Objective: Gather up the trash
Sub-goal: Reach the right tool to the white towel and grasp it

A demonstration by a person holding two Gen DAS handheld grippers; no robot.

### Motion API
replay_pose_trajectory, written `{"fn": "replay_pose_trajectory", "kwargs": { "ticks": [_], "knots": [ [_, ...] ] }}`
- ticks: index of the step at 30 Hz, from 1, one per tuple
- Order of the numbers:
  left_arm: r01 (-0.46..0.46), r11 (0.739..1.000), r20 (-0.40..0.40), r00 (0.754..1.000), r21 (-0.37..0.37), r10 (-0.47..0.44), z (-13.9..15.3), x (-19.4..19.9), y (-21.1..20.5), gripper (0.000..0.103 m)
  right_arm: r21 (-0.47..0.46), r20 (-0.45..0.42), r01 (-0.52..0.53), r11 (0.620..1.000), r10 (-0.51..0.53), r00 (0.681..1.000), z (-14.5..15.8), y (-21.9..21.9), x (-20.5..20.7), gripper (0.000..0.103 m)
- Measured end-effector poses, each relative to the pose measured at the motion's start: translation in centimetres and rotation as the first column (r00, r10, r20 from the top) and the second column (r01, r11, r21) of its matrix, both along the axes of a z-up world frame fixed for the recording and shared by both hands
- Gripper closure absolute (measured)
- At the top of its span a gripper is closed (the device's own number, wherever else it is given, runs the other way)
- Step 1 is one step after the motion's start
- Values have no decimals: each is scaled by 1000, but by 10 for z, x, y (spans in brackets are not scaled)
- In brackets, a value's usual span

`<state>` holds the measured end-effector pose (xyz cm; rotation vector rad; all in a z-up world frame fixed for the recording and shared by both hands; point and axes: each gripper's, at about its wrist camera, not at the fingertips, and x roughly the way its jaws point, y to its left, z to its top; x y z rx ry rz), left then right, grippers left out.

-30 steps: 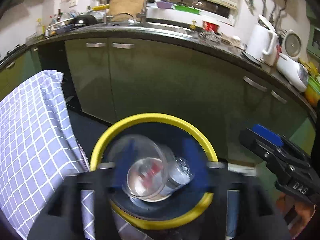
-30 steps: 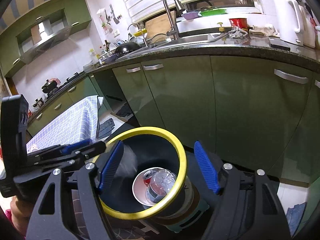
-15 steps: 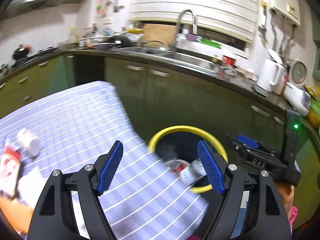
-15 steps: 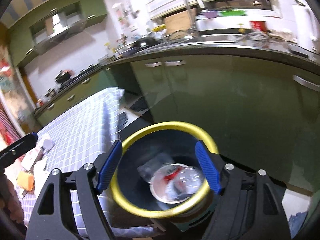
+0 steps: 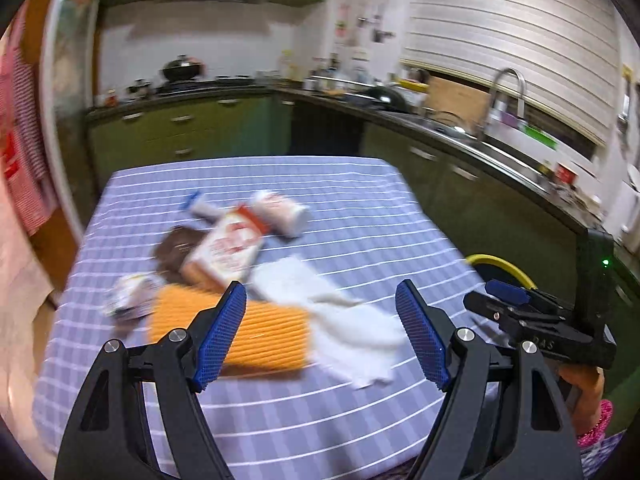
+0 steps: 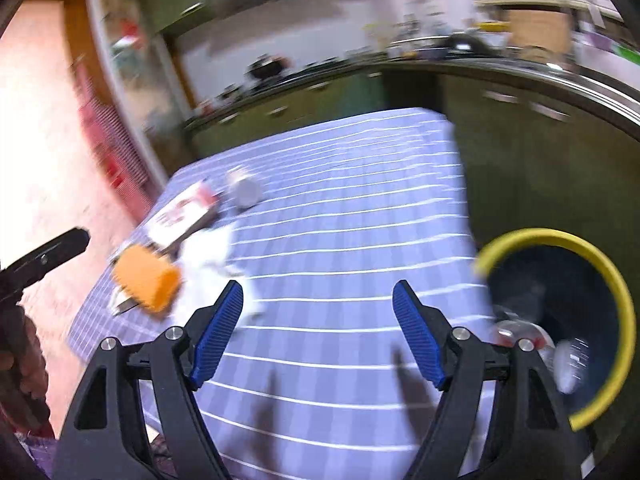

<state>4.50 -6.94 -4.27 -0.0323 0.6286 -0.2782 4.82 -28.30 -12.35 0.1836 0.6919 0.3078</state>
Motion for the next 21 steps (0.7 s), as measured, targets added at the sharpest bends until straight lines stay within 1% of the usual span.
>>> {"fn": "replay_pose_trajectory", "kwargs": {
  "ticks": [3,7,11,15,19,21],
  "knots": [
    [-64,998,-5,998,-12,64,-5,-5,36,27,-27,-4,-88,996,88,996,-1,36,10,30],
    [-107,994,-5,994,-23,107,-9,-7,53,27,-79,-32,-179,981,177,984,-7,75,24,30],
    [-115,993,4,993,-21,116,-11,-9,60,27,-119,-69,-203,972,196,978,-19,89,30,30],
    [-115,993,-1,993,-30,115,-13,-9,63,26,-151,-119,-198,968,181,976,-33,98,42,30],
    [-118,992,-10,993,-33,118,-16,-8,63,26,-183,-139,-199,963,175,975,-39,102,47,30],
    [-120,992,-15,993,-35,119,-17,-7,61,26,-218,-143,-199,955,170,975,-40,106,48,31]
  ]
}}
